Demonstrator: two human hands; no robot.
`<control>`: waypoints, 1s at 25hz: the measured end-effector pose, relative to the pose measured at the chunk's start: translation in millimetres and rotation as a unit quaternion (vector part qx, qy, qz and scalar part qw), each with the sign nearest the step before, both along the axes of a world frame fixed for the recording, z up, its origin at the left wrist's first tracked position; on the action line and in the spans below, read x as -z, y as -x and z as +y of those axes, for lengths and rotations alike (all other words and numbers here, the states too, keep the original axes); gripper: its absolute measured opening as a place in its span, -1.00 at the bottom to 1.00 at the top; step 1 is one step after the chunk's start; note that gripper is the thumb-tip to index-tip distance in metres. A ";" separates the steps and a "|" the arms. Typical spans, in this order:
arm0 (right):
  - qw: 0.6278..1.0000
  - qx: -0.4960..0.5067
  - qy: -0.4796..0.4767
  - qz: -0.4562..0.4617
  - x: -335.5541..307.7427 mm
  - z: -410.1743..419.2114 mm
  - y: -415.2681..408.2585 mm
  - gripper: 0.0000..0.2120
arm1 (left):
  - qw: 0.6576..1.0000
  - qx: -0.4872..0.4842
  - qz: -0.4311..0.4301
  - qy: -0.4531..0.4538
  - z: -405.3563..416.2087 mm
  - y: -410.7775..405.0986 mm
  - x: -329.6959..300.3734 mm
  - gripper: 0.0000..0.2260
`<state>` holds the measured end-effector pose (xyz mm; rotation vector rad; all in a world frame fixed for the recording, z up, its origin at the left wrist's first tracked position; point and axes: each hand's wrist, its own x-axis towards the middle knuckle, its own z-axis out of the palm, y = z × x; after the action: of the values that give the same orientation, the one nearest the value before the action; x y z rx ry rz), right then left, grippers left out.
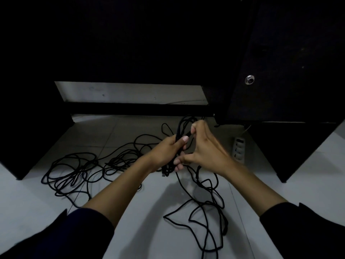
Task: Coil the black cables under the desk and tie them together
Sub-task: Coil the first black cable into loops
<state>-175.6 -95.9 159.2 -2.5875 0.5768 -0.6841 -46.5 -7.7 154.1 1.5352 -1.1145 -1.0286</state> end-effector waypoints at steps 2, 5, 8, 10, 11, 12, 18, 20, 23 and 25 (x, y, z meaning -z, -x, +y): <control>0.997 -0.032 -0.068 -0.007 -1.7 -1.2 3.0 -0.38 | 1.000 0.007 -0.002 0.002 0.3 -2.0 2.6 -0.72; 0.991 -0.063 -0.118 -0.002 -4.0 -7.5 9.4 -0.47 | 1.000 0.007 0.002 -0.006 -0.1 -6.9 4.0 -0.72; 0.993 -0.057 -0.105 0.006 3.4 -19.2 15.9 -0.61 | 0.999 0.000 0.029 -0.022 0.6 -9.9 -0.6 -0.71; 0.989 -0.057 -0.133 0.014 9.9 -25.6 20.1 -0.76 | 0.998 -0.011 0.053 -0.020 1.1 -10.8 -1.9 -0.70; 0.989 -0.066 -0.132 0.029 13.2 -27.9 21.2 -0.85 | 0.998 -0.016 0.064 -0.017 1.1 -11.5 -2.0 -0.70; 0.989 -0.077 -0.119 0.054 17.2 -30.1 22.1 -0.92 | 0.997 -0.021 0.077 -0.011 0.8 -12.2 -2.6 -0.69; 0.983 -0.051 -0.154 0.085 36.5 -39.6 30.1 -0.91 | 0.994 -0.050 0.091 0.021 0.3 -21.7 -2.8 -0.70; 0.983 -0.034 -0.178 0.008 31.1 -37.5 25.6 -0.88 | 0.997 -0.040 0.060 0.017 1.3 -23.5 2.9 -0.72; 0.968 -0.002 -0.221 -0.119 14.3 -29.9 17.2 -0.86 | 0.999 -0.020 0.037 0.023 1.5 -22.0 9.0 -0.75; 0.969 0.013 -0.198 -0.145 5.4 -23.7 12.9 -0.85 | 0.999 -0.018 0.026 0.038 2.1 -20.6 8.6 -0.78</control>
<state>-188.5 -119.6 153.9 -2.0686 0.5853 -0.8406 -25.9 -5.7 145.4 1.4548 -1.0752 -0.9852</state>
